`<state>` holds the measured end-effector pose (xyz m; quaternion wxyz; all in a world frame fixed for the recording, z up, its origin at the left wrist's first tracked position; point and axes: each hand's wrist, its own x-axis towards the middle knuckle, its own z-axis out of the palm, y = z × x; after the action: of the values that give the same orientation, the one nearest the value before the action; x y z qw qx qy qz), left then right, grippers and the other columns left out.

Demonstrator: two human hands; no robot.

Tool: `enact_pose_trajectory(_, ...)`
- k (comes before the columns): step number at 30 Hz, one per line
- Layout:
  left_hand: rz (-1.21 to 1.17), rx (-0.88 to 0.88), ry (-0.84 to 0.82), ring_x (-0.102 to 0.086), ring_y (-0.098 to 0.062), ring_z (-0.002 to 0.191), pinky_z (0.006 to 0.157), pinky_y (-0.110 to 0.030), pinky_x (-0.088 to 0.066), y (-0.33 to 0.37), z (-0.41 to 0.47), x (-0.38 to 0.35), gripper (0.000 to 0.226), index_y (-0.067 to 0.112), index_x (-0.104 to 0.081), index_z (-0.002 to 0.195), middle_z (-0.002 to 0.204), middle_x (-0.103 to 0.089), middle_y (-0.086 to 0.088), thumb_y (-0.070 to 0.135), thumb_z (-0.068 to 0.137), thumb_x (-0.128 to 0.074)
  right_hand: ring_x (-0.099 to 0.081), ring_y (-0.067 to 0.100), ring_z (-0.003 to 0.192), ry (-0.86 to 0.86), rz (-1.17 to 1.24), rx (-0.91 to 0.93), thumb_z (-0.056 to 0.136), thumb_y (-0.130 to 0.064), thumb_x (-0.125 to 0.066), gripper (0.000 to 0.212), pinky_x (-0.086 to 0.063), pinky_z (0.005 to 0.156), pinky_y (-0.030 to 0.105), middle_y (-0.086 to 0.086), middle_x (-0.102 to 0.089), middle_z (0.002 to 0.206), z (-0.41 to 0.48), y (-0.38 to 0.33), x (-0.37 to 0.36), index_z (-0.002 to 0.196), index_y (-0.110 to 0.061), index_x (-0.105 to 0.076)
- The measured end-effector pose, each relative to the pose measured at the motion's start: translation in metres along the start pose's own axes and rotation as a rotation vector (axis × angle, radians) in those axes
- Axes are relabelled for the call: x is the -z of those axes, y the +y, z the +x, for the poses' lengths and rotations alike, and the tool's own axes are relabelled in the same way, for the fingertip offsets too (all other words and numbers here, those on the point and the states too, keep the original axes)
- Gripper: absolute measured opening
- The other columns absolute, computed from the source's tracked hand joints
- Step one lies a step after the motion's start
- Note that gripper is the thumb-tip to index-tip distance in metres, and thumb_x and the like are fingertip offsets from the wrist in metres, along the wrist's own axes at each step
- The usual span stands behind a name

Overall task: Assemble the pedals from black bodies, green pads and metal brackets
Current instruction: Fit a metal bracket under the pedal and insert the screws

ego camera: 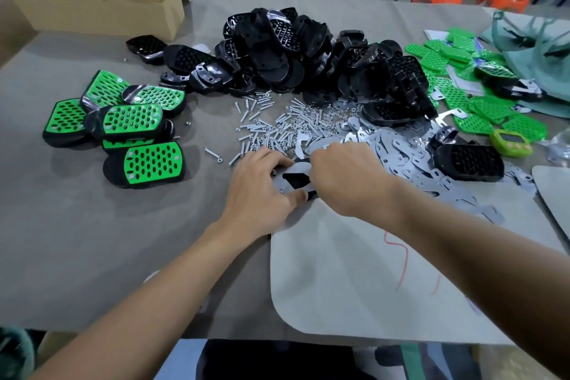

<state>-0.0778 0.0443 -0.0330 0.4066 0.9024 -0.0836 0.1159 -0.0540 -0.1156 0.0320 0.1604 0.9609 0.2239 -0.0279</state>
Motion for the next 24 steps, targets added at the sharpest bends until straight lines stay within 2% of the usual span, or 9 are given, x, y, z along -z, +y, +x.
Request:
enact_pose_trajectory(4, -0.014, 0.009, -0.008, -0.054, -0.017, 0.097, 0.089, -0.038, -0.045, 0.002, 0.0, 0.001, 0.052, 0.015, -0.07, 0.101, 0.101, -0.062, 0.006, 0.045, 0.06, -0.083, -0.022, 0.017, 0.052, 0.018, -0.078, 0.115, 0.09, -0.01, -0.048, 0.016, -0.021, 0.057, 0.034, -0.002, -0.028, 0.064, -0.002, 0.0, -0.006, 0.091, -0.017, -0.033)
enact_pose_trajectory(6, -0.015, 0.015, -0.008, -0.054, -0.017, 0.097, 0.088, -0.036, -0.044, 0.002, 0.0, 0.0, 0.052, 0.015, -0.07, 0.1, 0.101, -0.063, 0.005, 0.047, 0.06, -0.08, -0.023, 0.017, 0.053, -0.004, -0.044, 0.088, 0.088, -0.008, -0.05, 0.018, -0.02, 0.052, 0.033, -0.001, -0.029, 0.064, 0.0, 0.0, -0.008, 0.09, -0.016, -0.035)
enact_pose_trajectory(8, -0.014, 0.014, 0.003, -0.053, -0.015, 0.097, 0.088, -0.035, -0.044, 0.001, -0.001, -0.001, 0.051, 0.016, -0.071, 0.1, 0.101, -0.063, 0.006, 0.045, 0.061, -0.086, -0.023, 0.017, 0.053, -0.036, 0.017, 0.03, 0.087, -0.006, -0.052, 0.019, -0.016, 0.048, 0.032, 0.001, -0.029, 0.065, 0.001, 0.0, -0.007, 0.088, -0.016, -0.036)
enact_pose_trajectory(12, -0.008, 0.011, 0.015, -0.052, -0.012, 0.098, 0.087, -0.033, -0.043, -0.002, 0.0, -0.002, 0.05, 0.018, -0.07, 0.101, 0.102, -0.063, 0.008, 0.04, 0.062, -0.092, -0.034, 0.022, 0.06, -0.084, 0.086, -0.038, 0.084, -0.008, -0.056, 0.022, -0.028, 0.055, 0.033, 0.001, -0.032, 0.068, 0.002, -0.003, -0.008, 0.085, -0.019, -0.038)
enact_pose_trajectory(15, -0.009, 0.029, -0.001, -0.052, -0.013, 0.099, 0.088, -0.033, -0.043, 0.0, 0.0, -0.001, 0.052, 0.02, -0.07, 0.102, 0.102, -0.063, 0.009, 0.047, 0.06, -0.082, -0.035, 0.02, 0.055, -0.016, 0.057, -0.028, 0.09, -0.012, -0.056, 0.021, -0.019, 0.049, 0.032, -0.002, -0.036, 0.066, 0.001, 0.002, -0.012, 0.087, -0.021, -0.037)
enact_pose_trajectory(17, -0.014, 0.034, -0.007, -0.053, -0.013, 0.099, 0.089, -0.034, -0.044, 0.0, 0.0, 0.0, 0.052, 0.02, -0.07, 0.102, 0.101, -0.063, 0.009, 0.048, 0.059, -0.08, -0.03, 0.018, 0.052, 0.044, 0.053, 0.027, 0.089, -0.01, -0.053, 0.024, -0.014, 0.05, 0.032, -0.004, -0.035, 0.064, -0.002, 0.005, -0.016, 0.09, -0.02, -0.031)
enact_pose_trajectory(21, -0.022, 0.032, -0.012, -0.052, -0.013, 0.099, 0.089, -0.033, -0.043, -0.001, 0.0, -0.001, 0.052, 0.02, -0.07, 0.101, 0.101, -0.063, 0.009, 0.048, 0.059, -0.083, -0.036, 0.024, 0.061, 0.047, -0.02, 0.195, 0.086, -0.007, -0.047, 0.021, -0.027, 0.068, 0.036, -0.004, -0.034, 0.067, -0.001, 0.004, -0.013, 0.09, -0.018, -0.03)
enact_pose_trajectory(24, -0.018, 0.015, -0.01, -0.052, -0.014, 0.097, 0.086, -0.032, -0.042, -0.002, 0.0, -0.002, 0.05, 0.019, -0.069, 0.1, 0.1, -0.062, 0.008, 0.043, 0.061, -0.089, -0.033, 0.019, 0.052, 0.026, -0.056, 0.176, 0.088, -0.009, -0.049, 0.019, -0.025, 0.063, 0.036, -0.003, -0.027, 0.063, 0.001, -0.001, -0.007, 0.085, -0.017, -0.032)
